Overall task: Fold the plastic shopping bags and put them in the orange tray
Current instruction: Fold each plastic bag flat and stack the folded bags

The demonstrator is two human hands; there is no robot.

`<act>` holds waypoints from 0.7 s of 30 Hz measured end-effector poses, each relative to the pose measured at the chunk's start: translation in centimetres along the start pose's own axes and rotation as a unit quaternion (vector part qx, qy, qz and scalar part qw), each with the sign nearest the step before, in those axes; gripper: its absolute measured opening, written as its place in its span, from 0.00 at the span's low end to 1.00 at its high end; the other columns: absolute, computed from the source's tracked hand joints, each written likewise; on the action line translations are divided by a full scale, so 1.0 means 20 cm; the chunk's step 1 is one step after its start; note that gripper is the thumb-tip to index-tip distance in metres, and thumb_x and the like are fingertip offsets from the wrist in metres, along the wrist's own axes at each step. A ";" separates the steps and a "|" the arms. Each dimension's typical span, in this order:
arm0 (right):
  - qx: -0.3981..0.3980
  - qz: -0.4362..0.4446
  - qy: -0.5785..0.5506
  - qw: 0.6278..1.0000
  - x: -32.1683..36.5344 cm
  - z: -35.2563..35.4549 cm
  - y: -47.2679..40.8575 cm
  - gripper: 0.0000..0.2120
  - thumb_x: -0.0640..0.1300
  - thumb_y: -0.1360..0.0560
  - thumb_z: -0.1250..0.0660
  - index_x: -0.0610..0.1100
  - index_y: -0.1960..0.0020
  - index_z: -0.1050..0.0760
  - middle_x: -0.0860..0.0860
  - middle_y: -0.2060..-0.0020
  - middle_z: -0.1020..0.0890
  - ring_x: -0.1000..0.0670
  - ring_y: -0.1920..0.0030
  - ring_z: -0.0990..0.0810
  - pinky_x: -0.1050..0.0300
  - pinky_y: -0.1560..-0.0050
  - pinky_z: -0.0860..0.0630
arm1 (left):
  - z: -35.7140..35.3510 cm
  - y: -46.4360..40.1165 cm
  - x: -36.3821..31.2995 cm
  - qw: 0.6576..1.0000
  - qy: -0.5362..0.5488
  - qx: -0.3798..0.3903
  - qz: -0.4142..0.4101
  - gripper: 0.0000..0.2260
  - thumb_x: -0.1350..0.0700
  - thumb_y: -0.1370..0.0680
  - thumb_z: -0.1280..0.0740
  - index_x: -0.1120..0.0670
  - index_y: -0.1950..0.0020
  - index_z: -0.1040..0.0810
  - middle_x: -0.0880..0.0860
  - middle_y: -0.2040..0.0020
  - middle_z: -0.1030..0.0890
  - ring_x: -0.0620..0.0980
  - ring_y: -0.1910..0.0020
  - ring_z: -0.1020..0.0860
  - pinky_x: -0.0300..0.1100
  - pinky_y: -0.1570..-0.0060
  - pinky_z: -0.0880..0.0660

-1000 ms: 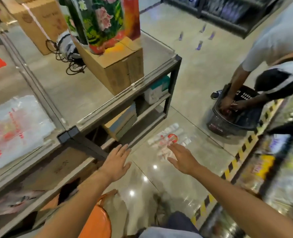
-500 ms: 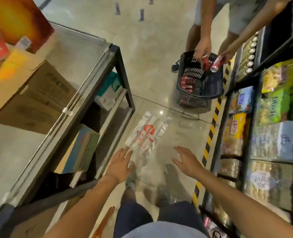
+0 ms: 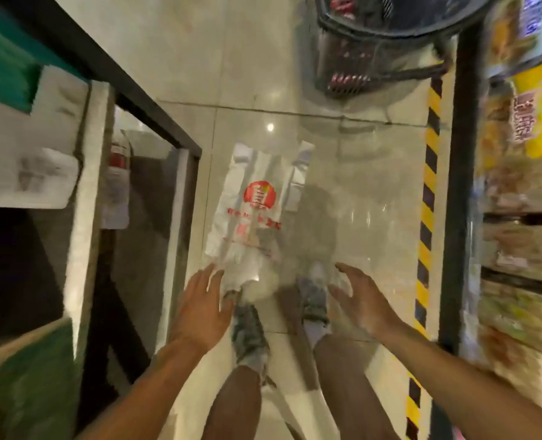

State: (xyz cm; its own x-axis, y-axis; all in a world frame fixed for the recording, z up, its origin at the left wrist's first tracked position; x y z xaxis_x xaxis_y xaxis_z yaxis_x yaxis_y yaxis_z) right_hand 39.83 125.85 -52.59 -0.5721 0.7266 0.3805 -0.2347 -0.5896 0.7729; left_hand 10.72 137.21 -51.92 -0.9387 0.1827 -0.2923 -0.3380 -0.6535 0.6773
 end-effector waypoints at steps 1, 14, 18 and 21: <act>0.009 -0.004 -0.014 1.000 -0.03 -0.09 -0.14 0.24 0.47 0.18 0.35 0.40 0.25 0.33 0.45 0.30 0.26 0.45 0.30 0.29 0.67 0.34 0.39 | -0.10 -0.13 0.06 1.000 0.005 0.004 0.008 0.31 0.39 0.19 0.46 0.55 0.20 0.38 0.55 0.20 0.40 0.56 0.21 0.42 0.54 0.22 0.42; -0.049 -0.101 -0.251 0.962 -0.28 -0.84 -1.60 0.35 0.45 0.26 0.24 0.43 0.25 0.36 0.51 0.38 0.26 0.50 0.39 0.26 0.59 0.37 0.29 | -0.80 -1.52 0.48 1.000 -0.012 0.009 0.007 0.27 0.44 0.17 0.39 0.43 0.20 0.44 0.49 0.18 0.48 0.56 0.19 0.50 0.58 0.23 0.47; -0.123 -0.125 -0.296 0.939 -0.27 -0.90 -1.79 0.40 0.51 0.29 0.22 0.42 0.24 0.37 0.47 0.34 0.28 0.48 0.37 0.26 0.52 0.33 0.27 | -0.91 -1.69 0.50 1.000 -0.007 0.010 -0.005 0.28 0.42 0.18 0.39 0.40 0.20 0.46 0.49 0.18 0.54 0.58 0.19 0.58 0.61 0.23 0.51; -0.156 -0.185 -0.331 0.912 -0.28 -0.93 -1.82 0.43 0.55 0.32 0.20 0.44 0.26 0.37 0.50 0.38 0.26 0.50 0.40 0.25 0.58 0.38 0.27 | -0.99 -1.69 0.53 1.000 -0.013 0.002 -0.011 0.33 0.40 0.18 0.40 0.41 0.18 0.54 0.48 0.18 0.63 0.59 0.20 0.65 0.60 0.23 0.56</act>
State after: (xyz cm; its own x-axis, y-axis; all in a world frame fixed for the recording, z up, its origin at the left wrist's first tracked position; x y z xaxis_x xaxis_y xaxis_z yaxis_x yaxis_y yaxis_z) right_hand 37.00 136.67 -92.39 0.1680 0.8891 0.4257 -0.5873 -0.2566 0.7677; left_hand 13.45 146.68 -91.31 -0.9327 0.2151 -0.2895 -0.3582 -0.6461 0.6740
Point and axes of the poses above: each hand's wrist, its own y-axis away from the middle knuckle, its own z-axis out of the back of the hand, x = y × z, the point moved 8 cm from there along -y, towards the middle knuckle
